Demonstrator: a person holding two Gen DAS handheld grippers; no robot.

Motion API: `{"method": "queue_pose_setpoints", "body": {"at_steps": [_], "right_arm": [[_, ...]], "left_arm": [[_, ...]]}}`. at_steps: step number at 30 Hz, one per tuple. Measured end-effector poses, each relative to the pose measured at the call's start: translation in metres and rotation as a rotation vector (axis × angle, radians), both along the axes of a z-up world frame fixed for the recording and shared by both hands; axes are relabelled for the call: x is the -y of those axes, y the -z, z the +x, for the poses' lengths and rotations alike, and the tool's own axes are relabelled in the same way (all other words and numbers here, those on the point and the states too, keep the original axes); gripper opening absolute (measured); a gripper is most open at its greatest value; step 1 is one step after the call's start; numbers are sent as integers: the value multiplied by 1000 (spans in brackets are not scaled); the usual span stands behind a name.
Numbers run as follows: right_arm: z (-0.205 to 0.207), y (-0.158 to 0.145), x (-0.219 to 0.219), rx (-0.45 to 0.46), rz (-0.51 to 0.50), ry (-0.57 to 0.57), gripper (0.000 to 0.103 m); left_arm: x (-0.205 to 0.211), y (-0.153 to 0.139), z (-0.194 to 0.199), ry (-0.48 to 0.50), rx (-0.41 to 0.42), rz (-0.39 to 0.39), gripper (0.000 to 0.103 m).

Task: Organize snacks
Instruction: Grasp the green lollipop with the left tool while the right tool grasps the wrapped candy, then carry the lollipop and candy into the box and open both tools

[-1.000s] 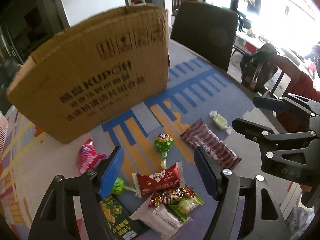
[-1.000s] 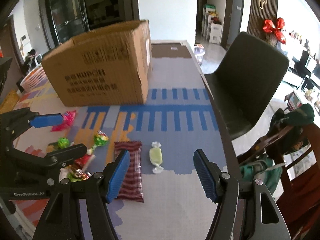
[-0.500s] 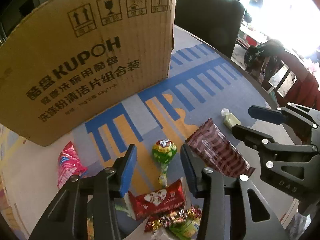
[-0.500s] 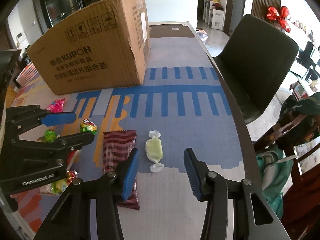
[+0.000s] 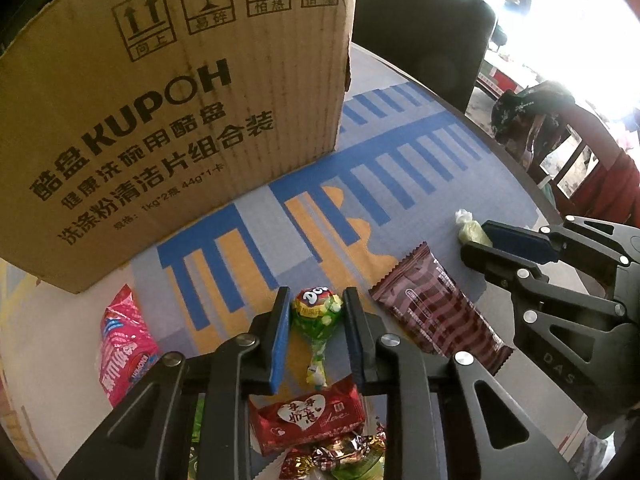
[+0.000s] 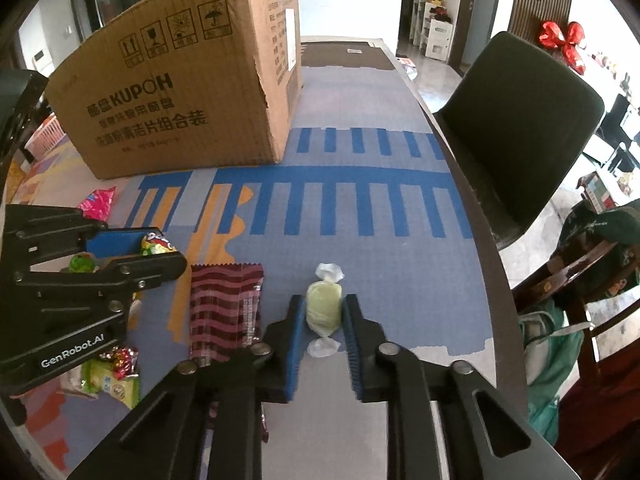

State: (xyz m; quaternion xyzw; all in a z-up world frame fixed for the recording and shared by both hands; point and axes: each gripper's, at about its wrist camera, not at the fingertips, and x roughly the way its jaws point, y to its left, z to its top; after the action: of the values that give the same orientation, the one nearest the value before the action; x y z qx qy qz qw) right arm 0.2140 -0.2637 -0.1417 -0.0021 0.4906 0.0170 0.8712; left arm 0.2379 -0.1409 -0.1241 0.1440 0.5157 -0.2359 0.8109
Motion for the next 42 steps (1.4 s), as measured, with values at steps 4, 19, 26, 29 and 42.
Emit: {"method": "queue_pose_setpoints", "body": {"at_steps": [4, 19, 26, 29, 42], "right_arm": [[1, -3, 2, 8, 13, 1, 19], [-10, -70, -22, 189, 16, -64, 19], [-7, -98, -35, 260, 35, -95, 19], [-5, -109, -40, 288, 46, -111, 19], [13, -161, -64, 406, 89, -168, 19]], "left_arm": [[-1, -5, -1, -16, 18, -16, 26], [-24, -67, -11, -88, 158, -119, 26], [-45, -101, -14, -129, 236, -151, 26], [-54, -116, -15, -147, 271, -166, 26], [-87, -164, -6, -198, 392, -196, 26]]}}
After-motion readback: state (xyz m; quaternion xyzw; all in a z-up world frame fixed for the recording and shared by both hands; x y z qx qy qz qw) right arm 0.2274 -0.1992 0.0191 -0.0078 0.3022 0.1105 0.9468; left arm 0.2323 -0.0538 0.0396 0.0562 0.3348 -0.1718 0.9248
